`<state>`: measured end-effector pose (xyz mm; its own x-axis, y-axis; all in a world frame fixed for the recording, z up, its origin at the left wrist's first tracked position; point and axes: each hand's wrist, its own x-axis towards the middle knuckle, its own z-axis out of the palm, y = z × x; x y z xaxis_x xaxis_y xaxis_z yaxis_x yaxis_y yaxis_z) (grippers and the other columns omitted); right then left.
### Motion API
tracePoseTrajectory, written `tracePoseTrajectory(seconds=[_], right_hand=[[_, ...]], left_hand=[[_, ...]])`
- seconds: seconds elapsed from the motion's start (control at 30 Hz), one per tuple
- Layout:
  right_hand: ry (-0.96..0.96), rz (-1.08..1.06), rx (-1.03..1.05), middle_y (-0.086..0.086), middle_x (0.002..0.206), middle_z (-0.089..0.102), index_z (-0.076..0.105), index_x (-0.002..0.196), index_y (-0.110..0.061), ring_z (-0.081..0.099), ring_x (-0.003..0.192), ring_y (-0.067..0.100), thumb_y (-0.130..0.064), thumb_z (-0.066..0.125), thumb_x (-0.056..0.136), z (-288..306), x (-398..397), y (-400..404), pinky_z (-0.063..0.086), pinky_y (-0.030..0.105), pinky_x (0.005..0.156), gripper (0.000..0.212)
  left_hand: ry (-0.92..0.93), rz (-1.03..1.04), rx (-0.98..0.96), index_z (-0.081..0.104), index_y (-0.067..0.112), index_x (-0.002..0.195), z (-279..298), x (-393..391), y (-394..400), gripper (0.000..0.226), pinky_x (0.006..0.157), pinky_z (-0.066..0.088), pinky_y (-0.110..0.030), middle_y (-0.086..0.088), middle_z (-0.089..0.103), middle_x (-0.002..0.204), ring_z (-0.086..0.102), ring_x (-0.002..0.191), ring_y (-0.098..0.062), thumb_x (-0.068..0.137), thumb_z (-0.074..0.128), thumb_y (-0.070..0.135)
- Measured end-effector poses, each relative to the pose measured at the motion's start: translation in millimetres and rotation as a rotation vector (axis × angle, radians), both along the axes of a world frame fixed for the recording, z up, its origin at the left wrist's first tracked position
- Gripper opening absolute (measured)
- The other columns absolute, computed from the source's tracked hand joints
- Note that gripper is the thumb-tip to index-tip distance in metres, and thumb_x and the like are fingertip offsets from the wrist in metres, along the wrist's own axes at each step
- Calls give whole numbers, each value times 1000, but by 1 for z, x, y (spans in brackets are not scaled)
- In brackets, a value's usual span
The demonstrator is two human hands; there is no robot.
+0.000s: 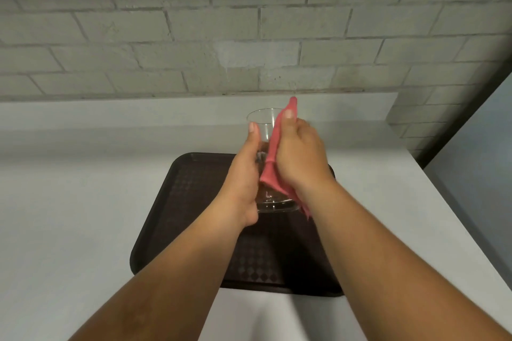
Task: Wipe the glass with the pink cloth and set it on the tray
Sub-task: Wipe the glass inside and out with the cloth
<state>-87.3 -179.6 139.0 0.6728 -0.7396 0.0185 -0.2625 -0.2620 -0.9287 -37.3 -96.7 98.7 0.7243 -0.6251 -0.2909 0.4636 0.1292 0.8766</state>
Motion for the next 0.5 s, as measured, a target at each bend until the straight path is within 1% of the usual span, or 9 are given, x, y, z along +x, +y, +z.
tracePoseTrajectory(seconds=[0.07,0.13,0.2,0.27,0.3,0.33,0.4,0.43,0.5], right_hand=[[-34,15,231,18,91,78,73,96,-14,74,90,37,-60,27,104,3,-1,-11,57,50,89,66],[-44,56,338,6,83,81,74,90,-26,77,85,26,-59,28,105,-3,-9,-9,59,46,87,59],[-17,99,256,-3,107,80,71,113,-29,74,105,20,-60,25,104,-17,-17,4,54,37,93,56],[7,141,41,-7,136,62,48,147,-27,60,128,21,-56,24,105,-29,-23,23,47,28,96,55],[22,151,-66,-2,147,54,34,155,-24,55,134,22,-53,26,105,-32,-24,31,47,30,99,58],[44,151,-156,3,157,45,22,161,-20,50,140,25,-51,27,105,-33,-22,36,46,37,106,64],[74,123,-280,11,168,28,4,164,-14,39,148,29,-51,28,104,-25,-15,38,40,46,115,74],[71,108,-317,12,169,24,2,163,-12,36,149,31,-52,29,104,-19,-9,35,37,46,117,77],[40,77,-297,15,163,37,15,162,-10,43,144,33,-52,30,104,-5,1,24,40,44,112,73]], left_hand=[[20,-29,-30,81,17,124,3,3,1,84,104,59,-59,-22,80,125,78,116,-40,90,45,86],[36,-36,-56,85,17,115,7,8,0,86,91,65,-52,-19,83,116,82,105,-35,88,45,88],[34,19,-22,85,19,93,8,13,-3,79,64,66,-36,-8,84,84,83,71,-21,88,48,88],[1,88,18,73,19,88,7,19,-4,67,47,59,-26,3,76,61,74,50,-12,92,51,82],[-41,95,29,71,19,89,5,21,-5,63,47,58,-24,5,75,59,74,51,-9,96,50,78],[-83,84,39,72,17,91,3,22,-5,64,55,60,-23,4,77,62,76,59,-10,98,48,75],[-95,23,37,78,7,111,5,20,-2,79,86,62,-32,-7,82,91,79,93,-19,92,50,78],[-75,-15,11,77,7,124,5,17,-1,86,99,59,-39,-12,82,110,77,109,-23,87,53,80],[-59,-33,-26,75,13,133,6,15,1,85,102,59,-44,-13,80,126,76,119,-26,86,53,81]])
